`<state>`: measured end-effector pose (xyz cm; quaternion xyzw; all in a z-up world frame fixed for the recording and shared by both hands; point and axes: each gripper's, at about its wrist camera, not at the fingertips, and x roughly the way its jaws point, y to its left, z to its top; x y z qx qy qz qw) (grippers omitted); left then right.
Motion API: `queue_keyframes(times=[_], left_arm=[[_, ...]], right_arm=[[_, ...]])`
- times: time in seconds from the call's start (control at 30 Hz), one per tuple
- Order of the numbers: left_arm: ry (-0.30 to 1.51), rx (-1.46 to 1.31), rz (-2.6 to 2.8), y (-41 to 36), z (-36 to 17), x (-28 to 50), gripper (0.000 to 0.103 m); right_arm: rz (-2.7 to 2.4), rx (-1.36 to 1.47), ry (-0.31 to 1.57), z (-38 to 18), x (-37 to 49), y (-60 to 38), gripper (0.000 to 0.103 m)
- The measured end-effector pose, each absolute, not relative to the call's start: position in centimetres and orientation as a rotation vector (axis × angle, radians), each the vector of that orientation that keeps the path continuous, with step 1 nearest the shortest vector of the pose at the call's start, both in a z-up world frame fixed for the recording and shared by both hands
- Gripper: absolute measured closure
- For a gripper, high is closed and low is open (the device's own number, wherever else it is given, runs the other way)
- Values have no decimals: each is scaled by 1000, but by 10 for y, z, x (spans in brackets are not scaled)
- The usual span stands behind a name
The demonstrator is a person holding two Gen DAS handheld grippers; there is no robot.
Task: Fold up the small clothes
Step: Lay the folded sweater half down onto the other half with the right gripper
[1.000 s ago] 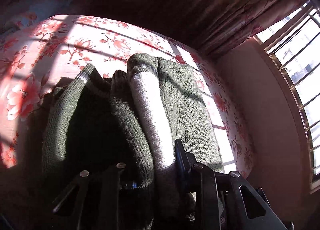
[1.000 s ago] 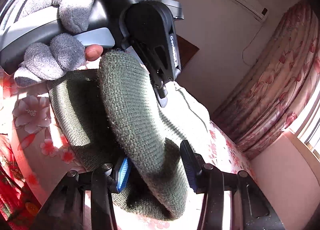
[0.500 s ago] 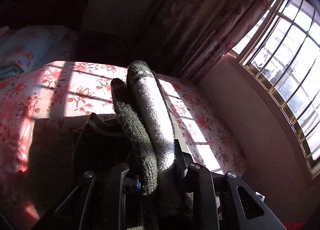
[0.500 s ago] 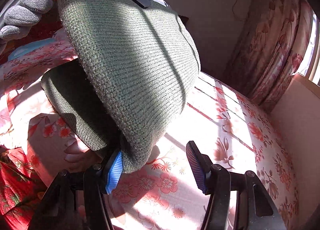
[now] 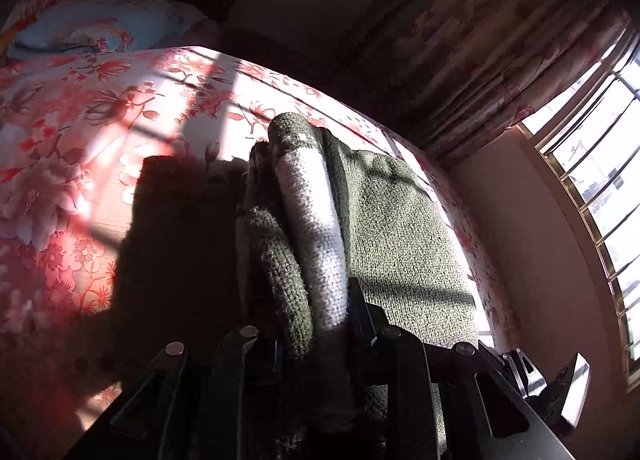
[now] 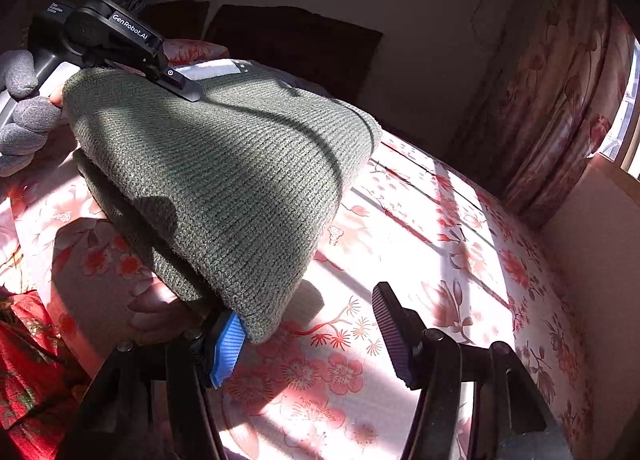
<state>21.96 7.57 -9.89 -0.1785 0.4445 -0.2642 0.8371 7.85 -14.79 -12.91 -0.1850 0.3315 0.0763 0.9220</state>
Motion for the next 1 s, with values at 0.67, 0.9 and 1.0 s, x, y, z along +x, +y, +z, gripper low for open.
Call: queue_keyframes(times=[0.67, 0.9, 1.0], left_arm=[[772, -226, -551, 59, -79, 154, 0], [749, -203, -522, 66, -77, 141, 0], [680, -213, -588, 62, -67, 125, 0]], right_arm=[[472, -275, 678, -93, 101, -138, 71], [478, -291, 638, -88, 99, -139, 71], [491, -255, 623, -82, 102, -142, 71]])
